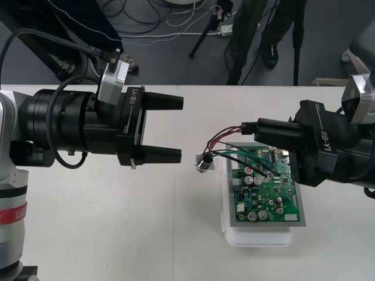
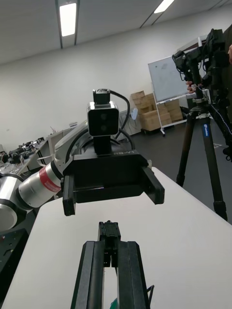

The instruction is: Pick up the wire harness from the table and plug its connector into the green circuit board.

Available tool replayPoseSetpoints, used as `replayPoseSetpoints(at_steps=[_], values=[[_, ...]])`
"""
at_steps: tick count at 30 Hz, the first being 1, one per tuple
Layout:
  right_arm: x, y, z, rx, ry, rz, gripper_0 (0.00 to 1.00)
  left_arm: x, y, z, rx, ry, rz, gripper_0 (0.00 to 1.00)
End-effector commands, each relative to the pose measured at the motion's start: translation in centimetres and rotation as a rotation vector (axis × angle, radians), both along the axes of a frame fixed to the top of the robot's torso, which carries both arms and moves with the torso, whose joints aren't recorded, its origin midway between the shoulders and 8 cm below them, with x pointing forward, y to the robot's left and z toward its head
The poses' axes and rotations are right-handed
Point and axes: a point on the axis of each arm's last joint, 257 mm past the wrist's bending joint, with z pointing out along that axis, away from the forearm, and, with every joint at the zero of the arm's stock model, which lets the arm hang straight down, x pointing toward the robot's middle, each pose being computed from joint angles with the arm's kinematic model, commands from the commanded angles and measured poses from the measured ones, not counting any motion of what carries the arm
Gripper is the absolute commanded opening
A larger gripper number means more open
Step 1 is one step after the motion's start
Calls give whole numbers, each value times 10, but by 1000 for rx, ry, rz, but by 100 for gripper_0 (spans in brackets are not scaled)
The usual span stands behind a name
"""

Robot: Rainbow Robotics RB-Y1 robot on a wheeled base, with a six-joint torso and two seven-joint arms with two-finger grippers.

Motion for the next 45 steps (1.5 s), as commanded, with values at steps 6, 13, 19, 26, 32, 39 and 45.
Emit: replayPoseSetpoints(at_steps=[6, 13, 19, 26, 32, 39, 45], values=[[-8, 10, 2, -27, -158, -32, 0, -3, -28, 36, -91, -60, -33, 100], [-12, 13, 7, -21, -197, -29, 0, -6, -38, 37, -107, -42, -46, 100], [-14, 14, 9, -21, -229, -27, 0, -7, -41, 39, -117, -34, -49, 100], [-12, 15, 4, -53, -278, -41, 0, -12, -44, 39, -128, -35, -67, 100], [-9, 13, 2, -79, -320, -56, 0, -19, -45, 38, -132, -31, -93, 100], [-8, 13, 3, -82, -347, -65, 0, -22, -46, 27, -141, 12, -126, 100], [-6, 12, 6, -78, -390, -80, 0, -21, -49, 18, -159, -30, -148, 100]])
